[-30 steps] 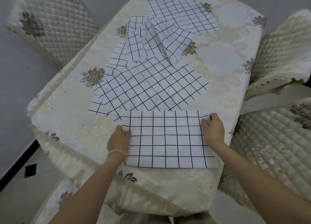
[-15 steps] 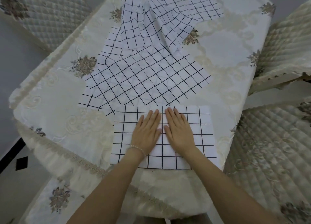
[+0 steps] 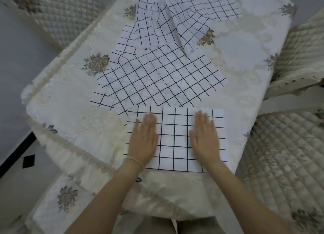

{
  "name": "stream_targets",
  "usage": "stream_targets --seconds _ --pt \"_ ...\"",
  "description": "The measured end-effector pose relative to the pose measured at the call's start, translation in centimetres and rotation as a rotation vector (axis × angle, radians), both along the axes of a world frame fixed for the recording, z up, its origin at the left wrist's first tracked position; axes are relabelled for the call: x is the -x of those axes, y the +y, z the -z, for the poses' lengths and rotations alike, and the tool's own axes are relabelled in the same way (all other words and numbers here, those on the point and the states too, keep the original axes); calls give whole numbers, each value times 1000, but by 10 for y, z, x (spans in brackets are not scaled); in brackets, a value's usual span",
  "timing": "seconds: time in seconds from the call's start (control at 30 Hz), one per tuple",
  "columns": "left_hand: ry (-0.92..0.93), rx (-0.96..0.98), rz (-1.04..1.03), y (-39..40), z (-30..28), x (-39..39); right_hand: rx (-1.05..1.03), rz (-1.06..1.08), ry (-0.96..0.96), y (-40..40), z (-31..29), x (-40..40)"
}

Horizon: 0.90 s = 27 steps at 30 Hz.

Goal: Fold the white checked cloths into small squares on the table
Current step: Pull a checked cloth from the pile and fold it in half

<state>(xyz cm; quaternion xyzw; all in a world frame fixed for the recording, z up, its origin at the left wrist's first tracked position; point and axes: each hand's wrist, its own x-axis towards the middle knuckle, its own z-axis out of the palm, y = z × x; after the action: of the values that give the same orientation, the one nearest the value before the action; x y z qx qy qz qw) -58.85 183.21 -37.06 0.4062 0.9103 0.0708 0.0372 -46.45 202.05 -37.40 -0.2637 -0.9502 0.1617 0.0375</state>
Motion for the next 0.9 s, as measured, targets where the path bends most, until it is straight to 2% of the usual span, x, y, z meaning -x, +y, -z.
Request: stream_targets --seconds 0.07,0.17,0.3,0.47,0.77,0.83,0.9 --pt "-73 -25 116 15 -1 -39 59 -96 25 -41 1 3" --pt "-135 -4 86 15 13 -63 109 -64 2 -67 18 -2" --pt "-98 67 113 -17 25 -43 52 -83 -31 -46 29 -21" --pt "-105 77 -32 -65 20 -19 10 63 -69 -8 27 -57" --pt "-138 207 -55 -66 4 -14 3 113 -99 0 22 -70" --pt "-138 203 -165 -63 -6 -18 1 118 -102 1 21 -71" --pt "-175 184 -385 -61 -17 -30 -2 118 -101 1 21 -70"
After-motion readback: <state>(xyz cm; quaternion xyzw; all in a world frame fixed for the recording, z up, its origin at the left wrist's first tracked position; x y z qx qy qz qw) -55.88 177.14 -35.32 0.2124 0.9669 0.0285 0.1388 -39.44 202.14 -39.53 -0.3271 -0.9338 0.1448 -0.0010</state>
